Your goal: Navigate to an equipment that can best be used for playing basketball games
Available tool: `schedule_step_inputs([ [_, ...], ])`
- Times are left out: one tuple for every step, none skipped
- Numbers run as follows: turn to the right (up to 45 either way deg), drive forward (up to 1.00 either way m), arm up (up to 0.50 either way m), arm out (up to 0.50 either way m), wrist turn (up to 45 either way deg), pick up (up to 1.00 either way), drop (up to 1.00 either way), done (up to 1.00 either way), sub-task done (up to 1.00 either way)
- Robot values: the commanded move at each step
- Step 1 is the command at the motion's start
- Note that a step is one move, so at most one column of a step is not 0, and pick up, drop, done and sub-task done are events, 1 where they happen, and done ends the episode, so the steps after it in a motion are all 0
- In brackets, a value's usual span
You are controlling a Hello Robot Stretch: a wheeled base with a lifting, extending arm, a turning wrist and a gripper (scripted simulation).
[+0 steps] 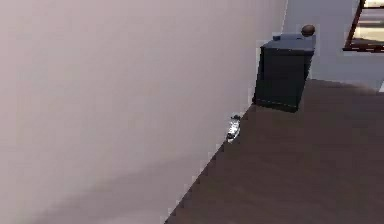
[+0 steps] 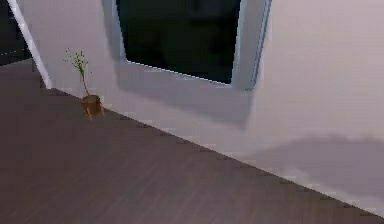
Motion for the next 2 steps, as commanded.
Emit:
schedule_step_inputs([
  [36.0,0.0,0.0,0.0,0.0,0.0,0.0,0.0,0.0],
  [0.0,1.0,0.0,0.0,0.0,0.0,0.0,0.0,0.0],
])
